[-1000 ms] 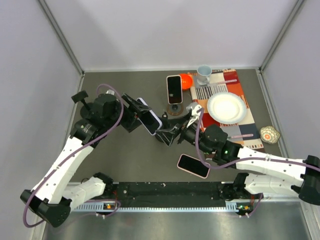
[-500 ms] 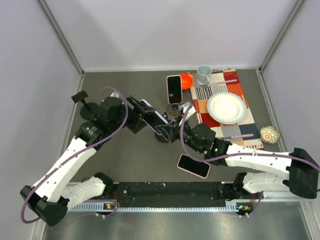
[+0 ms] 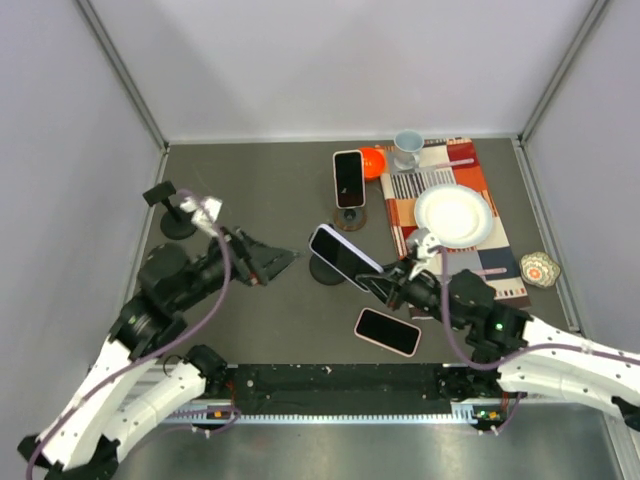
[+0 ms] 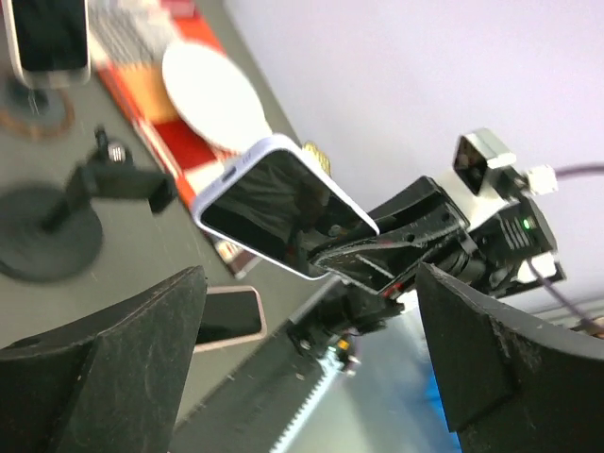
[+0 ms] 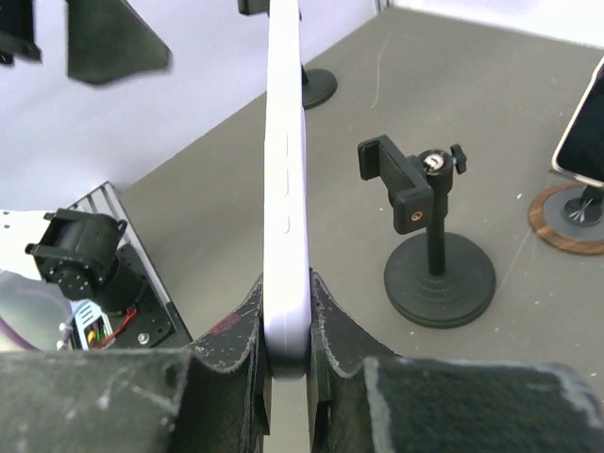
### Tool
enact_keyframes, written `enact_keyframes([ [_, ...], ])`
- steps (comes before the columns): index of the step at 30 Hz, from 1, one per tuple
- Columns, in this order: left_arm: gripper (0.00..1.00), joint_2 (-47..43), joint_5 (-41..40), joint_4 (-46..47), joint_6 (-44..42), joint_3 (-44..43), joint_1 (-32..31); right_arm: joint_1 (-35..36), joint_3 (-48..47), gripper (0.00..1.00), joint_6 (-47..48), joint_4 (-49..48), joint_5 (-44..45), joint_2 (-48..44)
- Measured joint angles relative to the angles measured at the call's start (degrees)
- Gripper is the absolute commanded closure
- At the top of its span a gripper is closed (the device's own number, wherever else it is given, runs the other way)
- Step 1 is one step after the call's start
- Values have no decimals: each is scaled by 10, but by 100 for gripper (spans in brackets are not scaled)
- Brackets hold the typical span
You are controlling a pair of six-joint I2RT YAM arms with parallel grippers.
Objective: Place the phone on the phone stand
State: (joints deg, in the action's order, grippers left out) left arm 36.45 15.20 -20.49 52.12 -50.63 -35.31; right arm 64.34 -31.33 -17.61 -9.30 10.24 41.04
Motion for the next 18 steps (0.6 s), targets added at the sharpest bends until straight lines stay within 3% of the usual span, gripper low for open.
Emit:
enact_keyframes([
  [4, 2, -77, -12, -21, -148, -47, 0, 0, -6, 100, 42, 92, -21, -80],
  [7, 2, -75, -11, -53, -239, -114, 0, 0, -37, 100, 76, 188, -45, -89],
  [12, 2, 17, 69, -112, -353, -195, 0, -1, -121, 100, 108, 331, -122, -20],
  [18, 3, 115, 215, -143, -399, -159, 0, 0, -153, 100, 123, 399, -209, 40],
])
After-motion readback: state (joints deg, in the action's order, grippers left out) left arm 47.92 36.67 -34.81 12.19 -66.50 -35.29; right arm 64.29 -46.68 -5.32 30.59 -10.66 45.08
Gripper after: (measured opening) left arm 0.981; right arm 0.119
